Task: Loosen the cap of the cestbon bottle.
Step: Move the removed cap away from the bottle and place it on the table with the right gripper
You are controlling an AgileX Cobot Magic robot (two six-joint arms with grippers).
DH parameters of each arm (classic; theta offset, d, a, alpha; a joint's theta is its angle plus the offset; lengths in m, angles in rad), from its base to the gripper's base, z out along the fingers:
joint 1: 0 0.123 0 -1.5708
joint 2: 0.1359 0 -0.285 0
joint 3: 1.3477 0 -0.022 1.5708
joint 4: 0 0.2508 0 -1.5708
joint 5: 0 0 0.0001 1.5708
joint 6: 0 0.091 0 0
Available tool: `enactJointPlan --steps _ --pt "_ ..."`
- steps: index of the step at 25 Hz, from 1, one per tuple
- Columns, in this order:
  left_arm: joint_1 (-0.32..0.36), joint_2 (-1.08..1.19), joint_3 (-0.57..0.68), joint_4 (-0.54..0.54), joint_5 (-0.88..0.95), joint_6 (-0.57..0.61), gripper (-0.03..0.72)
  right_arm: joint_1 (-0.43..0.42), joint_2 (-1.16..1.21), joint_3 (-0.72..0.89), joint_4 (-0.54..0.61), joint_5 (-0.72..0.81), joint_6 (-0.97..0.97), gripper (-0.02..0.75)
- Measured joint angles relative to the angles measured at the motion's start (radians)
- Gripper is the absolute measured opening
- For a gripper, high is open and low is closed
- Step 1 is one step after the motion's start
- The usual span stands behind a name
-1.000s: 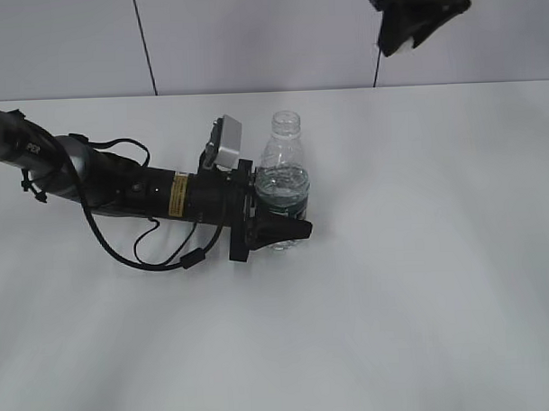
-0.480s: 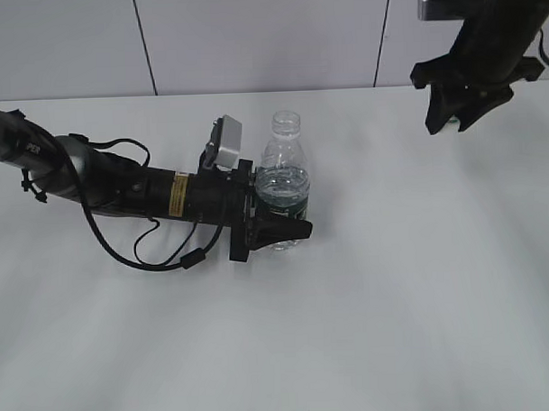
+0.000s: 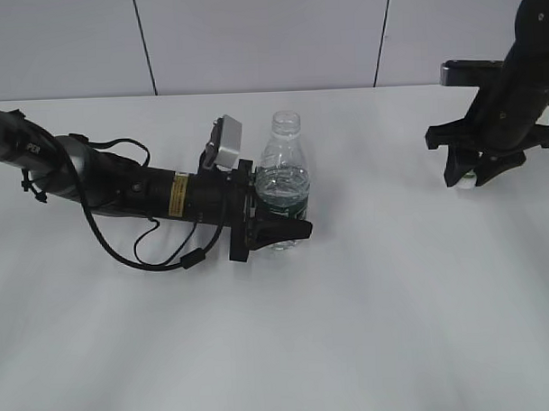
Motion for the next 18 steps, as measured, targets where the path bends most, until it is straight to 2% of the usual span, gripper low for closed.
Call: enactJointPlan --steps 8,18 --pt "0.000 0.000 0.000 0.000 0.000 0.000 0.409 -0.014 0.000 0.073 -0.002 -0.114 0.008 0.295" --pt "0.000 0.000 0.000 0.000 0.000 0.000 0.409 -0.014 0.057 0.084 -0.001 -0.139 0.010 0.295"
